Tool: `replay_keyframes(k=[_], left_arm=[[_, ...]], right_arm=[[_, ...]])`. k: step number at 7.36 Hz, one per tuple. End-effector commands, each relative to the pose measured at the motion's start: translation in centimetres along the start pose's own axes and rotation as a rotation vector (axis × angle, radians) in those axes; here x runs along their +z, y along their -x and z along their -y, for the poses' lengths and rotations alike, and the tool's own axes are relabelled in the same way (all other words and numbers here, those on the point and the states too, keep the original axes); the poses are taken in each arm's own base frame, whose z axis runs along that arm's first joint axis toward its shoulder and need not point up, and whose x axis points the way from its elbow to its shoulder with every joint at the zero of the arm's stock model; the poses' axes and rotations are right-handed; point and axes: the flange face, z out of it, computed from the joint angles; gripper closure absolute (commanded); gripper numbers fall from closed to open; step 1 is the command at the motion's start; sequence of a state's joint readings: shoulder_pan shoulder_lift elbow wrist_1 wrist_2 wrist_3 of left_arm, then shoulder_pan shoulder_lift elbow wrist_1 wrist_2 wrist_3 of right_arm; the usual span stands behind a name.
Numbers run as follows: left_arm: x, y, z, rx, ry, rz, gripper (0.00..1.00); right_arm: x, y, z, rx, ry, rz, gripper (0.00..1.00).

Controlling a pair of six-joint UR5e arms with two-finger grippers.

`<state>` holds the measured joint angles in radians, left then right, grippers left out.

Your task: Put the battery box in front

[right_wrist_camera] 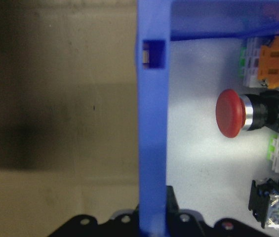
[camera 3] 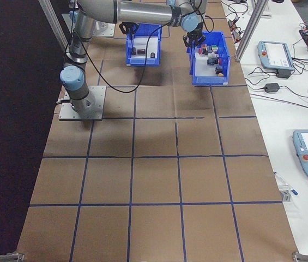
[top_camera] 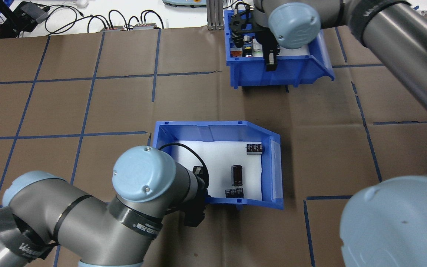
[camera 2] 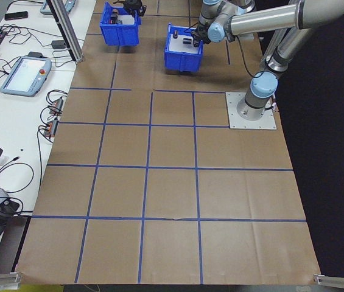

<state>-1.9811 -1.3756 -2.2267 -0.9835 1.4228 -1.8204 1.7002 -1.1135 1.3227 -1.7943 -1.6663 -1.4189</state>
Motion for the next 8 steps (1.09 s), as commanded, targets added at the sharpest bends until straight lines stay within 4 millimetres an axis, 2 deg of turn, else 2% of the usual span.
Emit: replay_keyframes(k=[1,2,3,4,5,6,7,8], left_arm=[[-1.7,-4.4,7.2,-0.041,-0.016,0.001,1.00],[-2.1,-7.3,7.9,-0.024,-0.020,-0.005,1.00],[-2.2,-11.9,7.9,-0.027,-0.026,-0.005,1.00],[-2.4,-17.8,7.7,-0.025,-0.025,-0.017,1.00],[-1.9,-22.4,7.0,-0.022,-0.024,-0.012,1.00],[-1.2,-25.9,6.6,-0.025,-0.022,-0.017,1.00],[-0.2,-28.5,6.1,-0.022,-0.019,-0.022,1.00],[1.1,-30.7,5.6,-0.027,-0.016,-0.020,1.00]], right_arm=[[0.7,0.7,-9.4,-0.008,-0.004,-0.010,0.96],[1.6,1.8,-12.5,-0.026,-0.001,-0.017,0.96],[2.3,3.2,-15.6,-0.044,0.004,-0.036,0.95],[2.7,4.9,-17.7,-0.042,0.008,-0.040,0.95],[3.1,6.4,-18.6,-0.027,0.008,-0.026,0.95],[3.4,7.3,-18.6,-0.023,0.011,-0.014,0.95],[4.1,8.3,-18.7,-0.020,0.013,0.002,0.95],[4.4,9.2,-19.6,-0.007,0.006,0.014,0.95]])
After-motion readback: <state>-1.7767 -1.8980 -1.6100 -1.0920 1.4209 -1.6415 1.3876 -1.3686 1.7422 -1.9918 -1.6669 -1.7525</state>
